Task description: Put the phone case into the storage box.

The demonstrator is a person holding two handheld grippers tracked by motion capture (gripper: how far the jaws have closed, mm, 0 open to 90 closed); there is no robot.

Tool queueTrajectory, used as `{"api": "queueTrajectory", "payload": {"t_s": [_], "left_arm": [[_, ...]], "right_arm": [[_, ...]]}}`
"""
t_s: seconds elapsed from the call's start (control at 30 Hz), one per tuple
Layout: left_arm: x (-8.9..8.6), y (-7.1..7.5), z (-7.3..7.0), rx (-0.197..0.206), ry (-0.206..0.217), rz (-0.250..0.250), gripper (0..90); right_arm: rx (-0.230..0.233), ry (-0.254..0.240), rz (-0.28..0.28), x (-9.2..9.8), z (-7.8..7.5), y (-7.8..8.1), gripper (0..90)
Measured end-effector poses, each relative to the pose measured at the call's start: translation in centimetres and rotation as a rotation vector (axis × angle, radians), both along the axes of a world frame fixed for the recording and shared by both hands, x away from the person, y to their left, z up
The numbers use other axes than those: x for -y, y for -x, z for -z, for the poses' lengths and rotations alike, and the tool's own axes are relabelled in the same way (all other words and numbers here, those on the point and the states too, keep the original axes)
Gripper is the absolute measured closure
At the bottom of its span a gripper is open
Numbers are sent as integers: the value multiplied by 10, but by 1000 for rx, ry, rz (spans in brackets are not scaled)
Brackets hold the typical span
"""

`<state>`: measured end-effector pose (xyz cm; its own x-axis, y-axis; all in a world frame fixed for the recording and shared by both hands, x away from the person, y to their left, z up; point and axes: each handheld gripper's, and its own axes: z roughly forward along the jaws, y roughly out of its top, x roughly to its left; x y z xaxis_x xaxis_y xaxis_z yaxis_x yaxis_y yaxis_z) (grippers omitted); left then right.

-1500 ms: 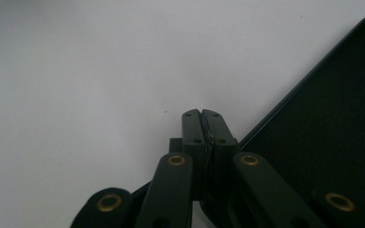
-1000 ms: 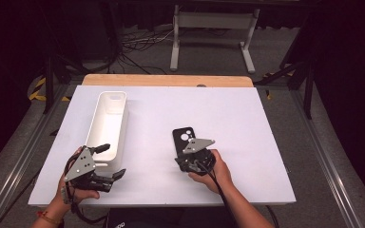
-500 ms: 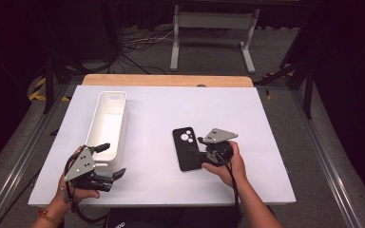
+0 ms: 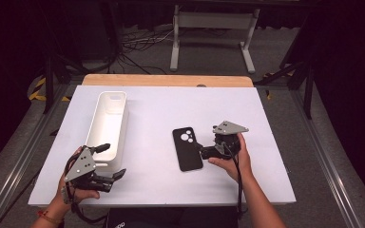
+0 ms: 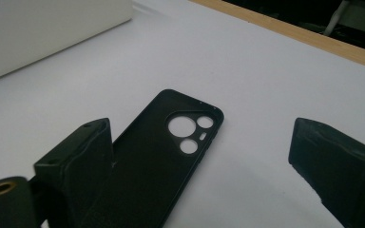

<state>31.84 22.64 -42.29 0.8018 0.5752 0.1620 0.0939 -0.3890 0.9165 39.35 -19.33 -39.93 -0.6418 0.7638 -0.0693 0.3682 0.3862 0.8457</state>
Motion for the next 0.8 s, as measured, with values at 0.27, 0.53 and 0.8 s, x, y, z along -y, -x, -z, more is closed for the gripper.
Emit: {"api": "queueTrajectory", "payload": {"t_s": [0.27, 0.53, 0.8], "left_arm": [[-1, 0, 0, -7, 6, 2, 61], [-1, 0, 1, -3, 0, 2, 60], [2, 1, 2, -5, -4, 5, 58]], "right_arm": [[-70, -30, -17, 4, -3, -16, 98], [-164, -64, -37, 1, -3, -36, 135], [-190, 70, 9, -16, 4, -59, 108]]}}
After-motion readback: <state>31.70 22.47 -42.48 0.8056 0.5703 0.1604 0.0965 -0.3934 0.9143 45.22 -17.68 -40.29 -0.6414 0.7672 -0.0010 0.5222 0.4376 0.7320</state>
